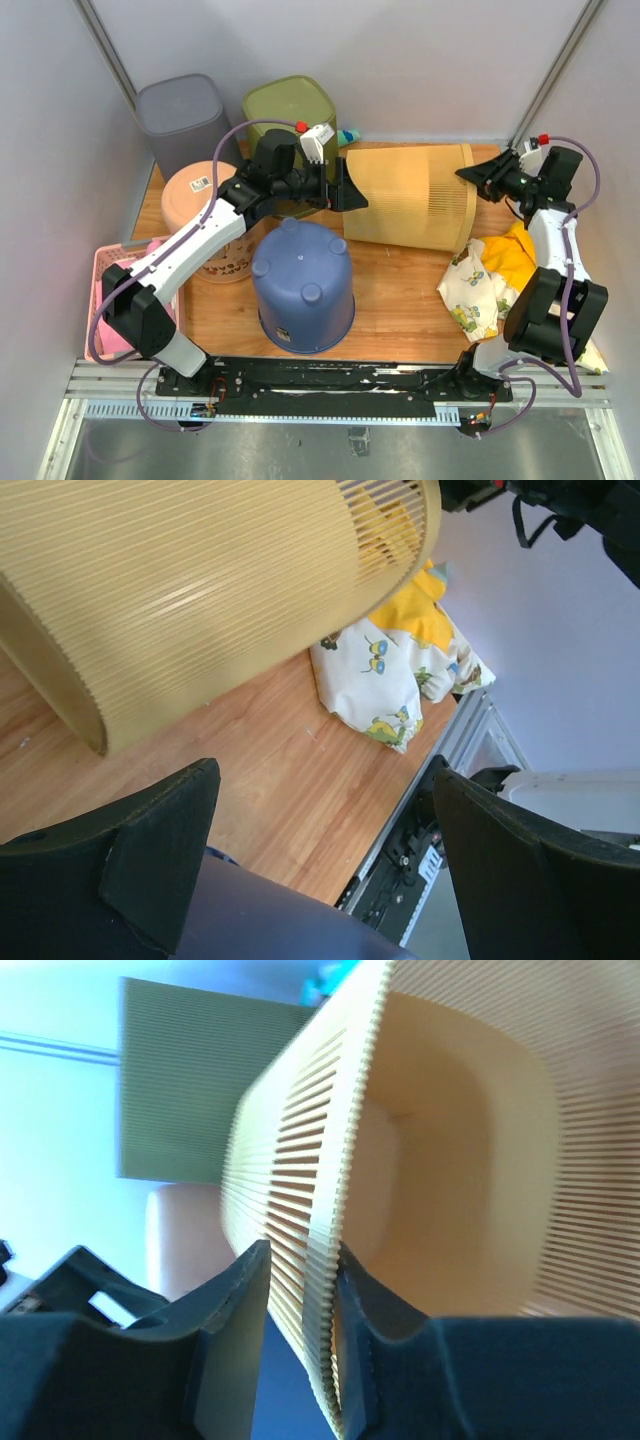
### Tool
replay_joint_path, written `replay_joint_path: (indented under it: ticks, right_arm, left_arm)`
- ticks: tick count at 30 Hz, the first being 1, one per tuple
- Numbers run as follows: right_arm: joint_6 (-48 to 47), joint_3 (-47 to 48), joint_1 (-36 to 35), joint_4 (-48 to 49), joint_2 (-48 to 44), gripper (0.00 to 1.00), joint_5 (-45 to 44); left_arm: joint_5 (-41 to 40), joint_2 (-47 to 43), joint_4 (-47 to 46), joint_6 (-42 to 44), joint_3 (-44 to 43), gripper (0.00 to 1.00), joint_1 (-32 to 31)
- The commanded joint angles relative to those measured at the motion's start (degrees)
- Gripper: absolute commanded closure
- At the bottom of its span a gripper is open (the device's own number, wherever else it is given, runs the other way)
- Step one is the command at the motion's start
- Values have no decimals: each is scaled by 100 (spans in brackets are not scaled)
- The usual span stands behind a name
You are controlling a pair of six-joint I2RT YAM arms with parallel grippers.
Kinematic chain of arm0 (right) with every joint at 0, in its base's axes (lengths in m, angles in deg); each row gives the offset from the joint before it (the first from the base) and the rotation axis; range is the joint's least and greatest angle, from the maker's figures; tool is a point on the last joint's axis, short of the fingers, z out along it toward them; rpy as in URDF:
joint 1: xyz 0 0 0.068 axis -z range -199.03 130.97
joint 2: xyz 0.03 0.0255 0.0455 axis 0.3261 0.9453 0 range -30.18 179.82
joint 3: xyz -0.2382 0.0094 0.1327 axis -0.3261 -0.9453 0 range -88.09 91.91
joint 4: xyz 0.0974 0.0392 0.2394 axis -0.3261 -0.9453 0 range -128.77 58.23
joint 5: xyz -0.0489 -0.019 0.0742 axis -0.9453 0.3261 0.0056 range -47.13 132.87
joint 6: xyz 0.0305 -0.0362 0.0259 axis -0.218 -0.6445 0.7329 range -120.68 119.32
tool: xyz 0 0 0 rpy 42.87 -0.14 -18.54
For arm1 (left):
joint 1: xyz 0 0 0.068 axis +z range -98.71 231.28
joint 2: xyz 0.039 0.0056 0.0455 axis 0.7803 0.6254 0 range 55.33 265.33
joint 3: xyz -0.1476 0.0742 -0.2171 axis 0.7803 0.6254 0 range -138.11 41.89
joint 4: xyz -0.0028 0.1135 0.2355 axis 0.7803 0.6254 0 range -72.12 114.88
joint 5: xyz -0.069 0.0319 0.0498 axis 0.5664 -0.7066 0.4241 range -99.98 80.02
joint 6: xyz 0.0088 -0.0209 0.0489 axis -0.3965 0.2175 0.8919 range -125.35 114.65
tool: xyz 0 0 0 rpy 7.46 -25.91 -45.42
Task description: Turn the large container upside down
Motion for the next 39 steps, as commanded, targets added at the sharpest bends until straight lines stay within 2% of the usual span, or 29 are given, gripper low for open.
replay_joint_path:
  ticks: [1,5,10,21,27,32,39]
  right_arm:
    - [-1702,193,231,-1987,-262,63,-533]
    - [-2289,265,231,-2650,-448,53,-1319]
    - [-2636,385,194,-3041,-642,51,-1982]
    - [-2598,326,175,-2939,-608,50,-1838]
    - [-2592,303,175,-2936,-511,54,-1867]
    - [-2569,294,183,-2933,-414,55,-1865]
    - [-2311,165,194,-2645,-250,55,-1503]
  left_arm:
    - [-178,199,64,-38,-254,8,46]
    - [-307,386,179,20,-317,8,46]
    - [-299,593,184,64,-387,8,235]
    - [-10,1407,45,82,-838,8,503]
    - [352,1956,-29,113,-1194,8,503]
    - [1444,1821,-1033,-519,-1050,9,502]
    - [2220,1656,-2398,-1494,-1118,9,450]
